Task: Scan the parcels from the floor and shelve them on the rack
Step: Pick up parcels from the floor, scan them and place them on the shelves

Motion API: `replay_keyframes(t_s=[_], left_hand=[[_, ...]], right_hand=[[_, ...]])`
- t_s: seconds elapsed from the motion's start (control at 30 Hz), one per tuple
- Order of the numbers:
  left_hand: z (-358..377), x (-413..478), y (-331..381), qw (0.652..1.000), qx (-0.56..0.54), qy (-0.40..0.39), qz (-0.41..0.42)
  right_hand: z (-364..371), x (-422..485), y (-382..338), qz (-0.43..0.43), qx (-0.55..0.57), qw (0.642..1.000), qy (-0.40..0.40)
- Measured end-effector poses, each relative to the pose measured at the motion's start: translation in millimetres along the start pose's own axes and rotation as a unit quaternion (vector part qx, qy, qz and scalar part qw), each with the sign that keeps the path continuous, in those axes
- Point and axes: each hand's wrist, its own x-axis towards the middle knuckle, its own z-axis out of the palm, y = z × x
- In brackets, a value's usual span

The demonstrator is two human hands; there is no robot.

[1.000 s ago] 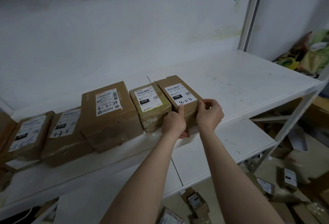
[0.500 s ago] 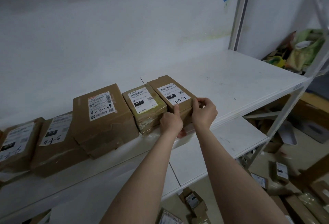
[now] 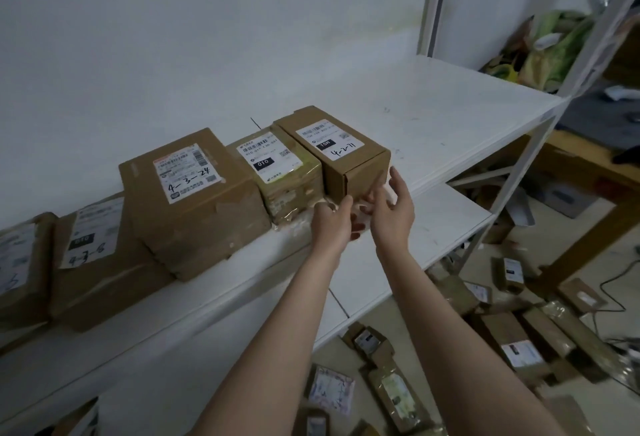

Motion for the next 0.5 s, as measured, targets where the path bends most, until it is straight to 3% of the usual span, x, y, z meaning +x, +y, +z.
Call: replay_keyframes(t_s=[0.1,0.23,0.5], left_hand=[[-9.3,-19.9,-22.4,0.998,0.042,0.010,0.050],[-10.7,-42.2,-62.5,0.987,0.135,-0.056,0.069],[35.8,-43.5,-182.5,0.943,0.253,-0.181,-0.114]], right_hand=[[-3.0,-34.8,27.2,0.021,0.047,0.995,0.087],[-20.6,-61.3,69.7,0.047,0.032,0.985,0.165],[-137.6,-93.7,180.2,0.201,-0.087,0.948,0.230]])
